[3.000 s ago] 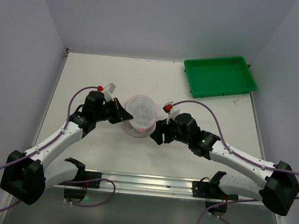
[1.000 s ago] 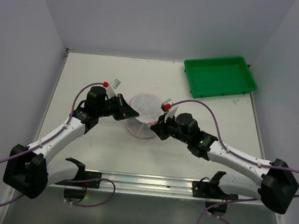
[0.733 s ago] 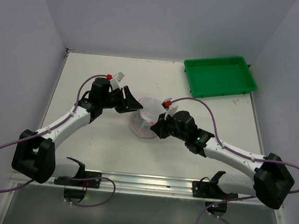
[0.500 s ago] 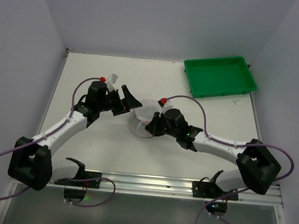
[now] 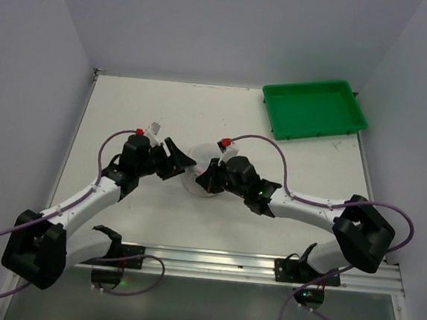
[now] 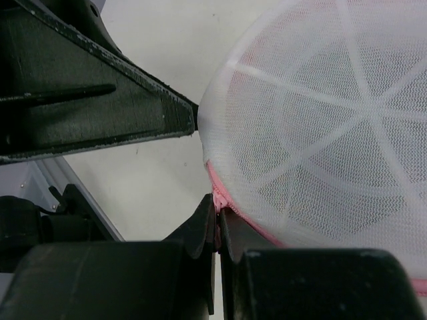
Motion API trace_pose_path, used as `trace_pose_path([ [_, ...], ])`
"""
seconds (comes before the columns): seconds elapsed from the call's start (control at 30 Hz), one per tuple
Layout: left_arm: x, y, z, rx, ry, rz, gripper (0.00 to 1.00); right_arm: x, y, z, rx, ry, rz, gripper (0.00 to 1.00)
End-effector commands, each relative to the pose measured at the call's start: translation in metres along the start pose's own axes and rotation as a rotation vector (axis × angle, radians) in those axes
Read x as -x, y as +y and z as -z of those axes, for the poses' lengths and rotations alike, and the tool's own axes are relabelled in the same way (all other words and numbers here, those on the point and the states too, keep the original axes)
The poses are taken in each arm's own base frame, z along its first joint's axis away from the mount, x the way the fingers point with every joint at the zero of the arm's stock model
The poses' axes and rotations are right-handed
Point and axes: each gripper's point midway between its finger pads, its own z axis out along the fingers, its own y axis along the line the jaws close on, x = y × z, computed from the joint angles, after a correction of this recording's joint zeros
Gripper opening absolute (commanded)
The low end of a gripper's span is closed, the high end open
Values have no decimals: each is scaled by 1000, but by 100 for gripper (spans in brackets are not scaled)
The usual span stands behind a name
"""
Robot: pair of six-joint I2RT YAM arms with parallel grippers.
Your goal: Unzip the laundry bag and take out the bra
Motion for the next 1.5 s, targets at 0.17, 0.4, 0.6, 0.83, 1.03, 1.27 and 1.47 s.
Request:
trace_pose_path([
  [0.17, 15, -25, -14, -97, -58, 21, 57, 18, 24, -4, 56, -74, 28, 0],
  [0.4, -5, -12, -22, -96, -20, 54, 37, 21, 23, 2, 53, -92, 37, 0],
  [0.6, -2, -20, -20, -114, -28, 52, 9, 21, 21, 8, 50, -100, 61, 0],
  [0.83, 6, -34, -14, -146, -59, 51, 0, 9, 29, 25, 88, -12, 72, 27],
  [1.03, 12, -39, -10, -150, -83, 19, 0, -8, 42, 61, 171, 117, 142, 59],
  [1.27, 11, -44, -4, -175, -102, -33, 0, 23, 18, 85, 7, -47, 70, 45],
  [1.47, 12, -51, 3, -189, -121, -10, 0, 20, 30, 67, 65, -36, 14, 26],
])
